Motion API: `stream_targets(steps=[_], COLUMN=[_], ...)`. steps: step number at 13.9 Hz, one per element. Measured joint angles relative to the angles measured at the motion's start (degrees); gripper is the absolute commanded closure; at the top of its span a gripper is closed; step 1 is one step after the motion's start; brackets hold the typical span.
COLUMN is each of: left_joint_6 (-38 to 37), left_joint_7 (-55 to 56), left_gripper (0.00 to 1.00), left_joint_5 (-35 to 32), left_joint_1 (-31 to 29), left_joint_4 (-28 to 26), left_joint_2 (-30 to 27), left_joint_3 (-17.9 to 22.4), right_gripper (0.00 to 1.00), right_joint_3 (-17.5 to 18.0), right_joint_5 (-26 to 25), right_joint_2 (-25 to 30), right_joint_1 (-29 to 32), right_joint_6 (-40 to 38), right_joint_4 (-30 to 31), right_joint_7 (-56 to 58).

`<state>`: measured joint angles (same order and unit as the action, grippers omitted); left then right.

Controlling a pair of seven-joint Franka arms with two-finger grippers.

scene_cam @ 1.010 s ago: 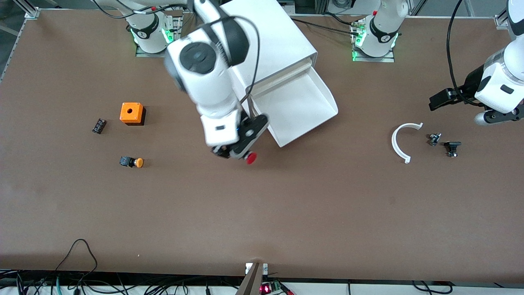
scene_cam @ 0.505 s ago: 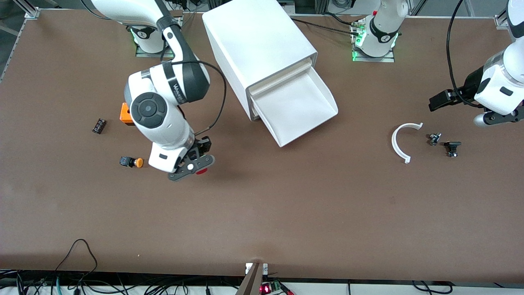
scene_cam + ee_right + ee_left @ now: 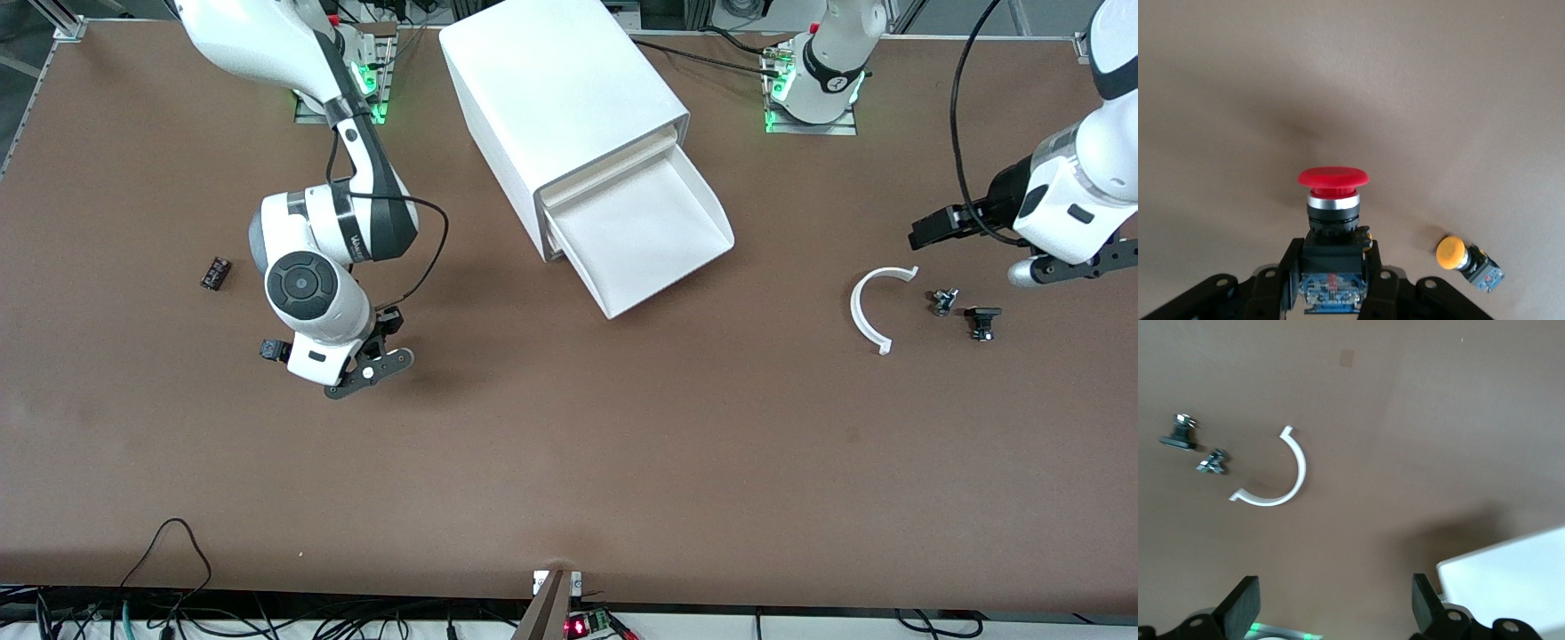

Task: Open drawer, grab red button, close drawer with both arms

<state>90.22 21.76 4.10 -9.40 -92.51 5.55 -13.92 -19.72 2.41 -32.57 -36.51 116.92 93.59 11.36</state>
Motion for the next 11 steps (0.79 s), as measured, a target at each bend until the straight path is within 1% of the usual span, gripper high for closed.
stream_targets(steps=[2, 4, 7, 8, 9, 10, 11], left_joint_6=[4.6, 10.5, 22.7, 27.1, 31.0, 34.3, 37.5], left_joint_7=[8.0, 16.2, 24.7, 25.9, 26.5, 26.8, 27.4], left_gripper=[0.00, 0.00, 0.00, 0.00, 0.00, 0.00, 0.00], left_joint_5=[0.5, 0.5, 0.5, 0.5, 0.5, 0.5, 0.5], left_joint_1=[2.8, 6.8, 11.3, 11.9, 12.3, 12.7, 13.1], left_joint_4=[-0.3, -1.3, -7.0, -9.6, -12.1, -14.3, -16.2], left_joint_2=[3.2, 7.0, 10.7, 11.3, 11.8, 12.4, 13.1], left_joint_3=[-0.6, -1.0, -1.4, -1.5, -1.8, -1.9, -1.9], right_gripper=[0.81, 0.80, 0.78, 0.72, 0.69, 0.48, 0.00], right_joint_3=[0.0, 0.0, -0.2, -0.2, -0.2, -0.2, -0.1], right_joint_5=[-0.1, -0.1, -0.1, -0.1, -0.1, -0.1, -0.1], right_joint_2=[0.0, 0.1, 0.2, 0.2, 0.2, 0.6, 0.9], right_joint_1=[0.0, 0.5, 2.6, 3.3, 3.7, 3.8, 3.7], right_joint_6=[3.7, 8.6, 16.8, 18.9, 20.6, 21.9, 22.4], right_joint_4=[3.8, 8.2, 15.5, 17.5, 18.9, 19.8, 20.3], right_joint_7=[0.1, -0.4, -0.5, -0.5, -0.5, -0.5, -0.5])
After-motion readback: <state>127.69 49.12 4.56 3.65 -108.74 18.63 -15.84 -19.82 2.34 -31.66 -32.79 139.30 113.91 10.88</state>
